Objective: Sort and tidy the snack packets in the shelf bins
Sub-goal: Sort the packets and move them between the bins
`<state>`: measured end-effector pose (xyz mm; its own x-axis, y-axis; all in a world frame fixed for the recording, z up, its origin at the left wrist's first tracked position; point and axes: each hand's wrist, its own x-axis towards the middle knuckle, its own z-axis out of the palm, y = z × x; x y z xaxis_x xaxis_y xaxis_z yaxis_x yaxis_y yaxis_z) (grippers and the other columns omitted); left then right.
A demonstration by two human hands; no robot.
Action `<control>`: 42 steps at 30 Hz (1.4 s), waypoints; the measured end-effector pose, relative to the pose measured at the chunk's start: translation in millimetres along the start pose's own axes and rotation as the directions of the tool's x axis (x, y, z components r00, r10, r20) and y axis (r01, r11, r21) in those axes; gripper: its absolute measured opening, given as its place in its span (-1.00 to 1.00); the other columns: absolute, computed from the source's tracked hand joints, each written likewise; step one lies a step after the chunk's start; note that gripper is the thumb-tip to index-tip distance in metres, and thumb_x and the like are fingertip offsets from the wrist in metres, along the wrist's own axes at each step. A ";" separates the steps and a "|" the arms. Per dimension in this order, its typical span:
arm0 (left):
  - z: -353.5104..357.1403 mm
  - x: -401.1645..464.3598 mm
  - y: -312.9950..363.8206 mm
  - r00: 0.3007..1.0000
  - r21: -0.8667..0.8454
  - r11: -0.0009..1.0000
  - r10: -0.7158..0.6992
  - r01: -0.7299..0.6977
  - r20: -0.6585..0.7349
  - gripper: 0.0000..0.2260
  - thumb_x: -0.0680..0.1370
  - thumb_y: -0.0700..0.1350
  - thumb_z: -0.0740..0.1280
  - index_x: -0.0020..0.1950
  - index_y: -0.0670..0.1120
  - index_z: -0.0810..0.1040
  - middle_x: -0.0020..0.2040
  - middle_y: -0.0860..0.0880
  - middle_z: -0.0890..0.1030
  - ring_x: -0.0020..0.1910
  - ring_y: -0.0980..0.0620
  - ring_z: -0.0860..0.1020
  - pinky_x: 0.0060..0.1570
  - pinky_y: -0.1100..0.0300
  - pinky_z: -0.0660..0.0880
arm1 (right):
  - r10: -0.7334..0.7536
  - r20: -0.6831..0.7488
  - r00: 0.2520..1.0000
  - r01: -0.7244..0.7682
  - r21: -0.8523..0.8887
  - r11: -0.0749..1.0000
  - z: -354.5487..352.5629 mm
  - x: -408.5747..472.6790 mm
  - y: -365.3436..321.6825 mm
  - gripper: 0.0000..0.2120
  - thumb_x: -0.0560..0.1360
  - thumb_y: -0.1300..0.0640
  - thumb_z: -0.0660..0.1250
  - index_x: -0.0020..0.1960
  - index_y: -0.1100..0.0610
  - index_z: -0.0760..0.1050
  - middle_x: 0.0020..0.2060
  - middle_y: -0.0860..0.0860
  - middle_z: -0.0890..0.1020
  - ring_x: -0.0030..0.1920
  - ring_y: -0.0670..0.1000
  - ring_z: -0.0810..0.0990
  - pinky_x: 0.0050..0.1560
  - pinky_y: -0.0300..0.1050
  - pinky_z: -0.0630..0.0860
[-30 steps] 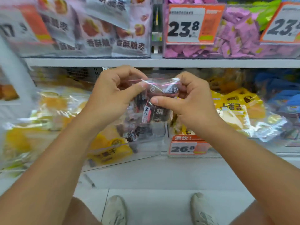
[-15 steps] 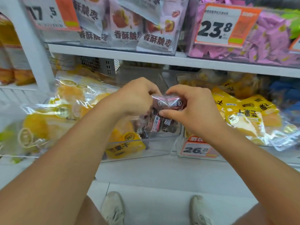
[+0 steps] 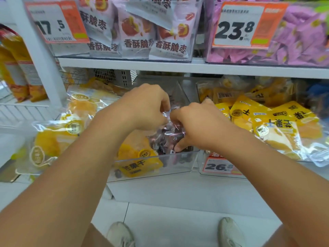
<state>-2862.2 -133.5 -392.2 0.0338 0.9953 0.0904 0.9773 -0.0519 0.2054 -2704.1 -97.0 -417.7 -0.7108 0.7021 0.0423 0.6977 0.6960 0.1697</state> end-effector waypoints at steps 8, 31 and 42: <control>30.6 8.4 10.6 0.985 0.370 0.927 -0.113 0.057 0.129 -0.73 0.41 0.01 0.53 -0.09 0.03 0.46 -0.14 0.01 0.51 -0.05 -0.10 0.50 -0.12 0.07 0.33 | -0.098 0.048 0.994 0.094 0.083 0.992 6.3 1.0 0.9 -0.49 0.38 -0.25 0.47 0.26 -0.15 0.45 -0.11 -0.15 0.58 0.07 0.03 0.58 0.16 0.07 0.32; 28.1 -8.8 -2.7 0.965 0.313 0.928 -0.243 0.203 0.095 -0.92 0.50 -0.04 0.39 -0.13 -0.01 0.54 -0.26 0.01 0.44 -0.34 0.01 0.38 -0.31 0.14 0.30 | -0.102 0.549 0.830 0.131 -0.012 0.991 28.2 42.6 -25.5 -0.66 0.59 0.22 0.22 0.35 0.14 0.41 -0.13 0.00 0.49 -0.15 0.07 0.52 -0.35 -0.13 0.37; 30.1 -16.1 -6.8 0.993 0.269 0.957 -0.115 0.109 0.008 -0.67 0.52 0.21 0.37 0.20 0.09 0.50 0.05 0.01 0.59 0.02 -0.10 0.54 -0.08 0.06 0.48 | -0.013 0.019 1.000 0.005 0.348 0.937 -8.3 -46.9 -9.8 -0.64 0.55 -0.15 0.33 0.30 -0.06 0.48 0.21 -0.09 0.54 0.21 0.00 0.52 0.17 0.04 0.52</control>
<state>-2863.1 -146.7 -424.4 -0.0773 0.9953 0.0579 0.9952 0.0805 -0.0561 -2678.3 -138.0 -413.2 -0.7177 0.6960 0.0216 0.6815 0.7085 -0.1835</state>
